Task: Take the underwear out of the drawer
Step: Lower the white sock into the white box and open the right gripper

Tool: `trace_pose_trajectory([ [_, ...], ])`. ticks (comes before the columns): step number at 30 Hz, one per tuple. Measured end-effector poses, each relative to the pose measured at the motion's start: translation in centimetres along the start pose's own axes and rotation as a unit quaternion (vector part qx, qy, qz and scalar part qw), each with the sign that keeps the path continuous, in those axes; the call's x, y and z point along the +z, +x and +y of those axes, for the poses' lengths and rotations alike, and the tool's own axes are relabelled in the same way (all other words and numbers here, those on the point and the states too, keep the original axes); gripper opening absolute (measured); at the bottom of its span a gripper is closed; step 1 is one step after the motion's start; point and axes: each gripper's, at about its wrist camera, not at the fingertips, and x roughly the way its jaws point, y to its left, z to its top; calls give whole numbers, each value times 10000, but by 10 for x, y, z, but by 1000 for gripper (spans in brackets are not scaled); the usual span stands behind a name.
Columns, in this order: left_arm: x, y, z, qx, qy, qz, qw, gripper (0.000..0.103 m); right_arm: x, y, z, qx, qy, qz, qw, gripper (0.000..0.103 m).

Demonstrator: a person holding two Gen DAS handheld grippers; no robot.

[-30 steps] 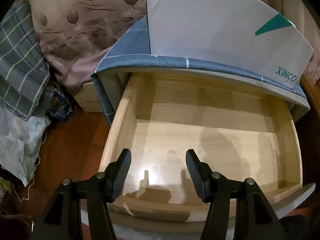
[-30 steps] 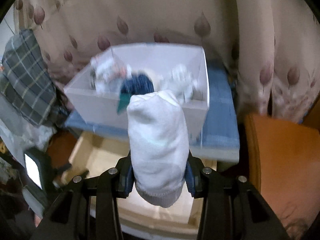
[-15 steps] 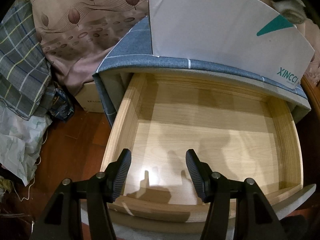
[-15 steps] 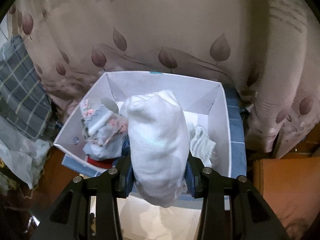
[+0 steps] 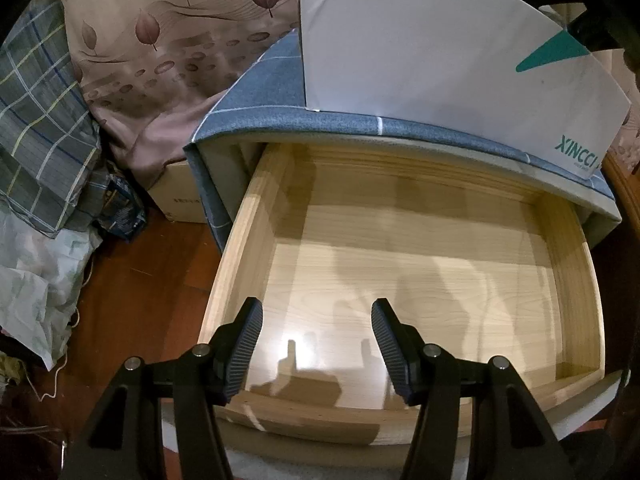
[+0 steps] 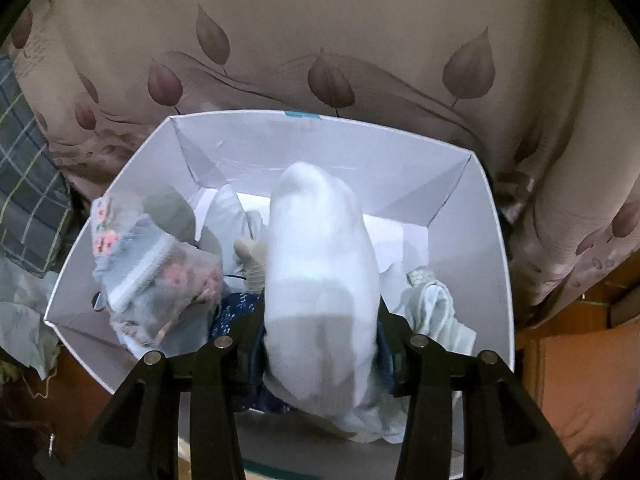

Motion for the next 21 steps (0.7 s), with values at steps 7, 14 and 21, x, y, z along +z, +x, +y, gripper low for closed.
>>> trace_pose_trajectory([
  [7,0,0,0,7,14,0,10000,58,-4,-1,3,4,-25,-112,9999,73],
  [14,-1,0,0,8,48,-13,10000,58,-15,-36,5,229,-32,-593,9980,92],
  [21,-2,-1,-1,-5,139,-40,9999,58,-64,-92,-10,382,61,-1020,9940,102],
])
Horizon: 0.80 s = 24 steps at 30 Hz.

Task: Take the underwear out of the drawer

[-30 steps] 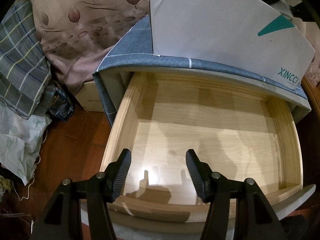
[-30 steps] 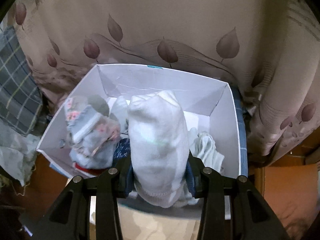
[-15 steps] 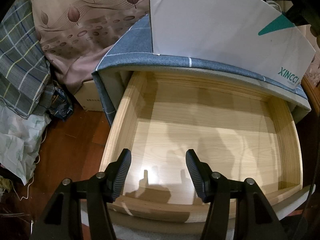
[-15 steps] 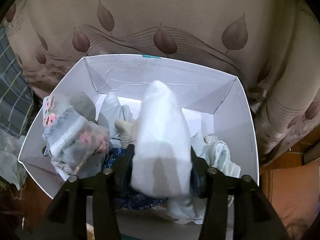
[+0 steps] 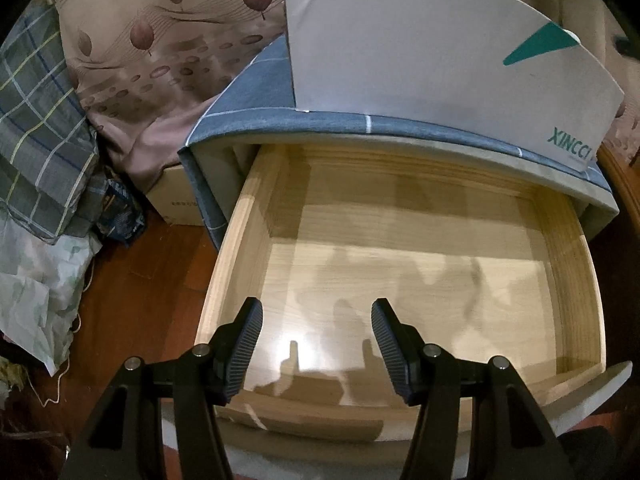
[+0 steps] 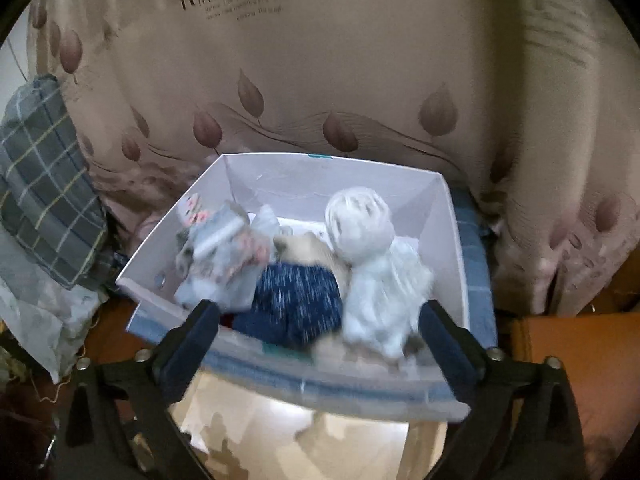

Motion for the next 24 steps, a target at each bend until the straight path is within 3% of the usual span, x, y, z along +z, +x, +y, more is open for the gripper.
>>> trace_pose_trajectory([
  [6,-4,-7,-3,-24,114,-101,9999,58,-75,-26,-19,-137,380,70,9992,102],
  [14,-13,-12,0,-90,136,-82,9998,58,-162,-5,-26,-335,620,621,9956,102],
  [24,-23,-19,-13,13,286,-143,9995,58,-193,4,-15,-219,568,780,9951,102],
])
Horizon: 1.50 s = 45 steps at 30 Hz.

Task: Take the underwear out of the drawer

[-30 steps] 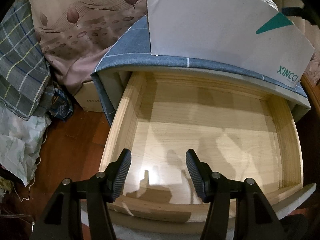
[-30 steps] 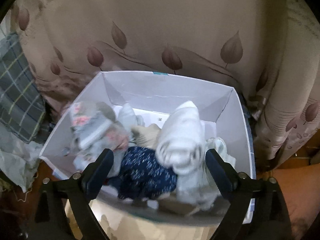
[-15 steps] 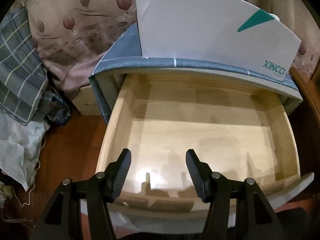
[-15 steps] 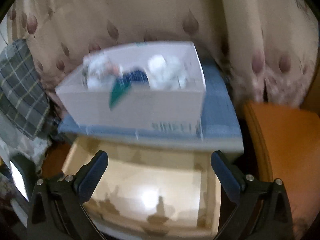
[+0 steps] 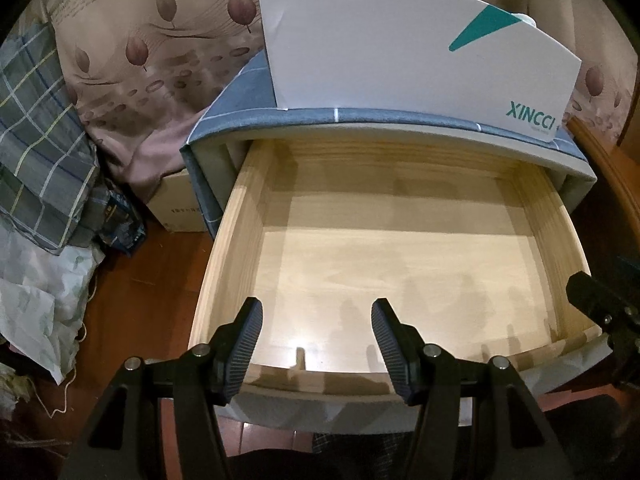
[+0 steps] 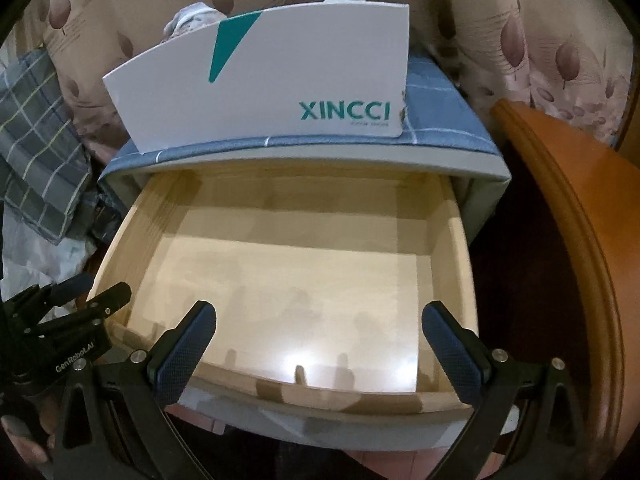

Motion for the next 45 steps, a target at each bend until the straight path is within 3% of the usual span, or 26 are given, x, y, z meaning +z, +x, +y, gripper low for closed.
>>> trace_pose_trajectory([
  [45,-1,-5,-7,23,152,-90,9998,58,-5,14,5,-114,-205,296,9993,102],
])
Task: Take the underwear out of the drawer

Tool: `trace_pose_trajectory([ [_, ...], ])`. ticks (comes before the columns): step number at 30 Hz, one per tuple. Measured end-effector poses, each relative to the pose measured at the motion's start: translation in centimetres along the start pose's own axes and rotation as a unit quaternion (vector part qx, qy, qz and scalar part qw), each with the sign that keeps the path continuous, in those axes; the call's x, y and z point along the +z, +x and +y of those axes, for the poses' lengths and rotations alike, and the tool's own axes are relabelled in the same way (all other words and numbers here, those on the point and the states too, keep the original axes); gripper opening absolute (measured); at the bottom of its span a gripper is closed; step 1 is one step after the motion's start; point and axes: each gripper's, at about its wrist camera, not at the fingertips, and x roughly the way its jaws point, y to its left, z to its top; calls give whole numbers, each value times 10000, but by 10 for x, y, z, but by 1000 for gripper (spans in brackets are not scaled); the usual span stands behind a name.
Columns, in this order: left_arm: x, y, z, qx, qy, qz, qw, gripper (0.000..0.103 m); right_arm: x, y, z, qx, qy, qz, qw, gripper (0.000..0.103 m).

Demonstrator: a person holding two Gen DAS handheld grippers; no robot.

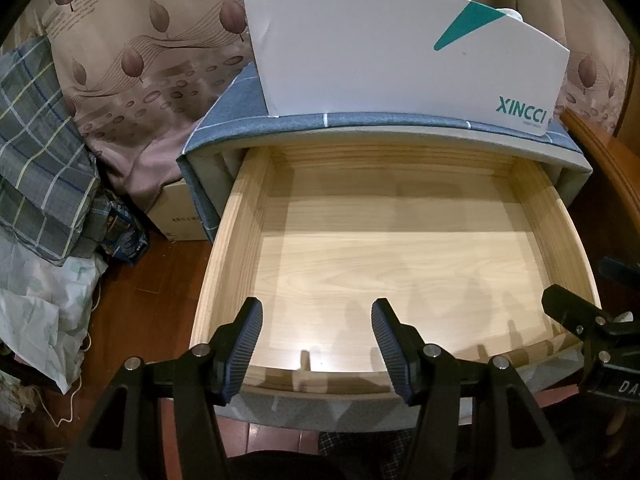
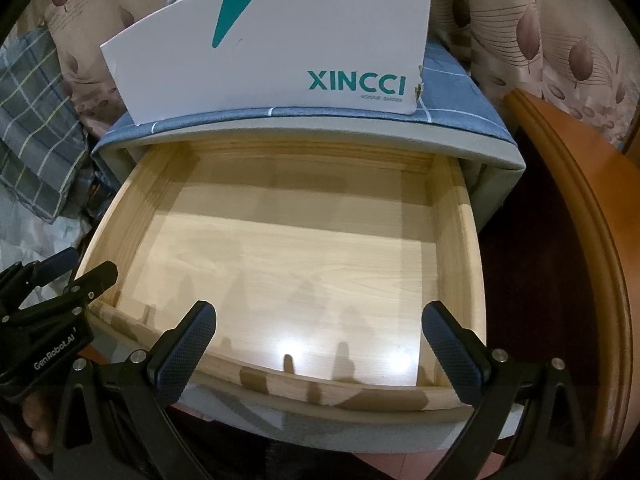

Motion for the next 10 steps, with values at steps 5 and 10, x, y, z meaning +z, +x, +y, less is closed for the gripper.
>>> trace_pose_trajectory([
  [5,-1,-4,0,5,102,-80,9999,58,0,0,-2,27,28,14,10000,102],
  [10,-2,-6,-3,-6,209,-130,9997,58,0,0,-2,36,18,14,10000,102],
])
